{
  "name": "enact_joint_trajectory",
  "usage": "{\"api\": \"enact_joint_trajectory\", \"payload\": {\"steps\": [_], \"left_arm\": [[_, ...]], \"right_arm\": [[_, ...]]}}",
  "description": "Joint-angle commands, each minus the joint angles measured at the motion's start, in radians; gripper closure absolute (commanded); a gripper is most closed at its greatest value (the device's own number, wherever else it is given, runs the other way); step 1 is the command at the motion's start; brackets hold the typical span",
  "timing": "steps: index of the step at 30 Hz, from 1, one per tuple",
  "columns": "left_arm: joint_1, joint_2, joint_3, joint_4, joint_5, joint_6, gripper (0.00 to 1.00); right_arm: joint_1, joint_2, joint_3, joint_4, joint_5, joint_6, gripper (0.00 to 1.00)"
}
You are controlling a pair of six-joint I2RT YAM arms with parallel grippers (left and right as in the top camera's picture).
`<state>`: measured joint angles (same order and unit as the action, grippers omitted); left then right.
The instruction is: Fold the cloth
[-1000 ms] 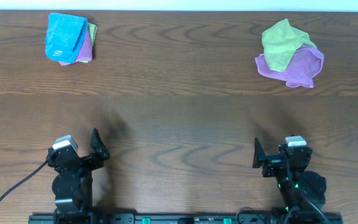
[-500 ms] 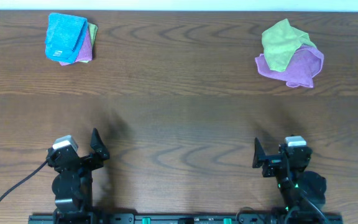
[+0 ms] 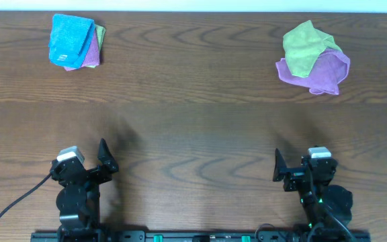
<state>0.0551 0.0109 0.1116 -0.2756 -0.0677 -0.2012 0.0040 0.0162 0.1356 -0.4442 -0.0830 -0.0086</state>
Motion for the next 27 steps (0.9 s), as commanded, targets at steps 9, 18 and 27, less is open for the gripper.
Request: {"api": "enact_joint_trajectory", "payload": {"steps": [9, 18, 27], "left_arm": [[-0.005, -0.005, -0.027, -0.002, -0.018, 0.014, 0.05], [-0.005, -0.005, -0.027, -0.002, -0.018, 0.014, 0.05], [-0.005, -0.005, -0.027, -0.002, -0.018, 0.014, 0.05]], "right_arm": [[-0.005, -0.010, -0.009, 0.060, -0.011, -0.007, 0.01], [-0.017, 0.065, -0.004, 0.505, 0.120, 0.193, 0.01], [-0.129, 0.679, 0.325, 0.575, 0.153, 0.244, 0.01]]}}
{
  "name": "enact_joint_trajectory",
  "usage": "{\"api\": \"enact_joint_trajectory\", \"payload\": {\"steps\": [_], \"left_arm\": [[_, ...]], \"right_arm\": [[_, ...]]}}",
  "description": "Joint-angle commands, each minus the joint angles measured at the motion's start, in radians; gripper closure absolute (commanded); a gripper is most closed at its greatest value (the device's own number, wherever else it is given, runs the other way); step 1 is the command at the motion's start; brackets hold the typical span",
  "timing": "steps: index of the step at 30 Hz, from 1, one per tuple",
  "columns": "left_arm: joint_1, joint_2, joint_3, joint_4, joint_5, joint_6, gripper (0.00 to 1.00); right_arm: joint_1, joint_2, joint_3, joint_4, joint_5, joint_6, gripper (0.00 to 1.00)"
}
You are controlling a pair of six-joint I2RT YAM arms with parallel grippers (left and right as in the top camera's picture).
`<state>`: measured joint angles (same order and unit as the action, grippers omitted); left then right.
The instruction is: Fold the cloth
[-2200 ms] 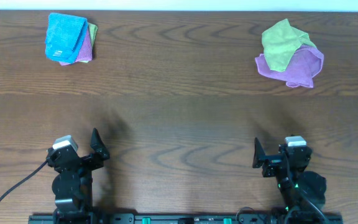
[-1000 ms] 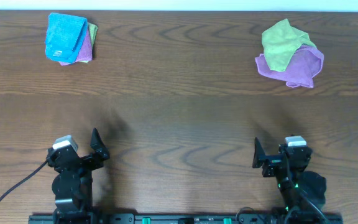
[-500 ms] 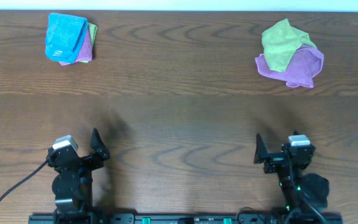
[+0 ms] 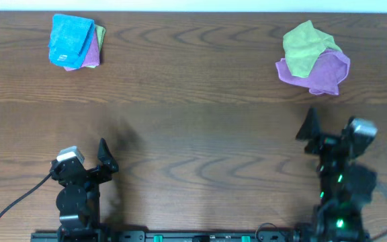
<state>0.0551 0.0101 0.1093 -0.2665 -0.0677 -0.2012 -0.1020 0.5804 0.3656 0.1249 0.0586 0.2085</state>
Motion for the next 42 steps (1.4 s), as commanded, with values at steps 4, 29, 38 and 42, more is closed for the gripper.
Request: {"api": "enact_joint_trajectory", "payload": {"steps": [4, 29, 38, 42], "left_arm": [[-0.005, -0.005, -0.024, -0.011, -0.018, 0.014, 0.05], [-0.005, -0.005, -0.024, -0.011, -0.018, 0.014, 0.05], [-0.005, -0.005, -0.024, -0.011, -0.018, 0.014, 0.05], [-0.005, -0.005, -0.024, -0.011, -0.018, 0.014, 0.05]], "right_arm": [[-0.055, 0.448, 0.323, -0.010, 0.006, 0.022, 0.01], [-0.103, 1.083, 0.803, -0.498, -0.030, 0.028, 0.04], [-0.246, 1.239, 0.885, -0.511, -0.116, 0.101, 0.09], [-0.264, 1.282, 0.957, -0.511, -0.116, 0.078, 0.11]]}}
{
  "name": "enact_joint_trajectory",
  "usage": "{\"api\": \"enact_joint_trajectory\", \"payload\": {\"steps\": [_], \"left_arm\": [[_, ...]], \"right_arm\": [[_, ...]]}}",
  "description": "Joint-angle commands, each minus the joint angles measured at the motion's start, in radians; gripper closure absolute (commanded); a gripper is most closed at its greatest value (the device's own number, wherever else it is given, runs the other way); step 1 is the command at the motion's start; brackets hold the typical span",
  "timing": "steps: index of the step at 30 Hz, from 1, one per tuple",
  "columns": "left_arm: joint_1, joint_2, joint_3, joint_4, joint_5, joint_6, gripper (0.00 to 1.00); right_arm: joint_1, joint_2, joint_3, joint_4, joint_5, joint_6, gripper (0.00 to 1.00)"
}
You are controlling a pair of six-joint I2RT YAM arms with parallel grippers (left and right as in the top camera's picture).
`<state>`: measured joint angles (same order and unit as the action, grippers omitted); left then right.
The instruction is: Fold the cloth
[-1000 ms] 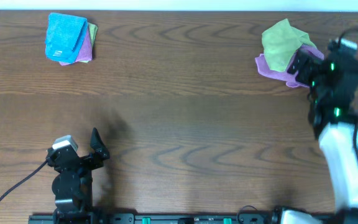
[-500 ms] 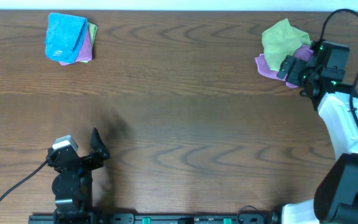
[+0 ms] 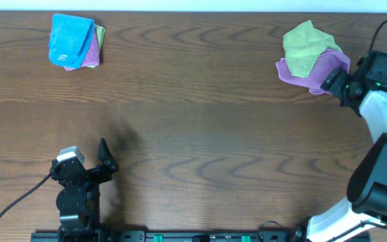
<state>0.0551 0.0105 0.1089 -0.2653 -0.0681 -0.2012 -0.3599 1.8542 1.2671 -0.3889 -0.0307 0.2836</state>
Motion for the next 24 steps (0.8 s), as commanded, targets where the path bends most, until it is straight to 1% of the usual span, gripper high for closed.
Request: {"api": "enact_joint_trajectory", "payload": {"steps": [1, 7, 13, 15, 19, 24], "left_arm": [[-0.005, -0.005, -0.024, -0.012, -0.018, 0.014, 0.04], [-0.005, -0.005, -0.024, -0.012, -0.018, 0.014, 0.05], [-0.005, -0.005, -0.024, -0.012, -0.018, 0.014, 0.05], [-0.005, -0.005, -0.024, -0.012, -0.018, 0.014, 0.05], [-0.005, -0.005, -0.024, -0.012, -0.018, 0.014, 0.05], [-0.005, -0.005, -0.024, -0.012, -0.018, 0.014, 0.04]], "right_arm": [[-0.007, 0.023, 0.070, 0.004, -0.026, -0.008, 0.12], [-0.005, 0.086, 0.085, -0.001, -0.113, -0.008, 0.13], [-0.003, 0.136, 0.085, -0.024, -0.135, -0.008, 0.14], [-0.001, 0.138, 0.085, -0.024, -0.139, -0.008, 0.16], [0.001, 0.138, 0.085, -0.022, -0.138, -0.008, 0.28], [0.001, 0.138, 0.085, -0.022, -0.138, -0.007, 0.62]]}}
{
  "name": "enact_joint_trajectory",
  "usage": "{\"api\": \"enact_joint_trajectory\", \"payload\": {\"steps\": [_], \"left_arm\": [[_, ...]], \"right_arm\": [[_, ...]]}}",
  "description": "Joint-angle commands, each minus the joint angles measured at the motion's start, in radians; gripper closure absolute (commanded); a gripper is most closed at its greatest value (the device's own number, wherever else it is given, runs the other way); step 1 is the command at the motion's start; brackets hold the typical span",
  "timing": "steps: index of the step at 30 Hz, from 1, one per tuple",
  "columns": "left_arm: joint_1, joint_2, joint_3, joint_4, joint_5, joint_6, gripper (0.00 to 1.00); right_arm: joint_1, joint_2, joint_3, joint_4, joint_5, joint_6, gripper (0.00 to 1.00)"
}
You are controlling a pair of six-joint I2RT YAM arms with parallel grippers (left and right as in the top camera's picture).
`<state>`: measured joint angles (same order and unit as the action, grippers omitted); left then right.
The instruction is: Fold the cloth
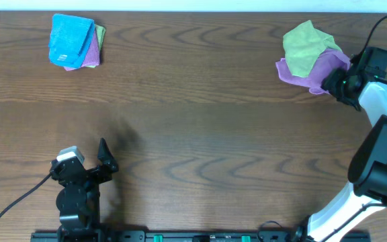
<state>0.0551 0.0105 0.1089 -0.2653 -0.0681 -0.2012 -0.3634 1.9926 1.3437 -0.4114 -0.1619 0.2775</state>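
Observation:
A crumpled pile of a green cloth on a purple cloth lies at the far right of the table. My right gripper reaches in from the right and sits at the purple cloth's lower right edge, touching it. Its fingers are small and dark against the cloth, so their gap is unclear. My left gripper rests near the front left, far from the pile, with its fingers reading as one dark wedge and nothing in them.
A folded stack with a blue cloth on top of purple and green ones sits at the far left. The right arm's white links and cable run along the table's right edge. The dark wooden table spans the view.
My right gripper has shifted slightly up and right along the purple cloth's edge. The left arm and both cloth piles look unchanged.
Both arms were parked at the front edge. The right arm then stood raised and further right, and later reached out to the purple cloth's lower right edge. Now it stays at that edge. The left arm never moved.

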Motion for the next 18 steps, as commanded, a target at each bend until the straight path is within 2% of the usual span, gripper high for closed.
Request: {"api": "enact_joint_trajectory", "payload": {"steps": [1, 6, 12, 14, 18], "left_arm": [[-0.005, -0.005, -0.024, -0.012, -0.018, 0.014, 0.05], [-0.005, -0.005, -0.024, -0.012, -0.018, 0.014, 0.05], [-0.005, -0.005, -0.024, -0.012, -0.018, 0.014, 0.05], [-0.005, -0.005, -0.024, -0.012, -0.018, 0.014, 0.05], [-0.005, -0.005, -0.024, -0.012, -0.018, 0.014, 0.05]], "right_arm": [[0.005, -0.001, 0.008, 0.000, -0.007, -0.001, 0.68], [0.005, -0.001, 0.008, 0.000, -0.008, 0.018, 0.98], [0.006, -0.001, 0.056, -0.021, -0.218, 0.034, 0.99], [0.018, -0.004, 0.111, -0.077, -0.281, 0.033, 0.98], [0.077, -0.025, 0.257, -0.249, -0.285, -0.025, 0.99]]}}
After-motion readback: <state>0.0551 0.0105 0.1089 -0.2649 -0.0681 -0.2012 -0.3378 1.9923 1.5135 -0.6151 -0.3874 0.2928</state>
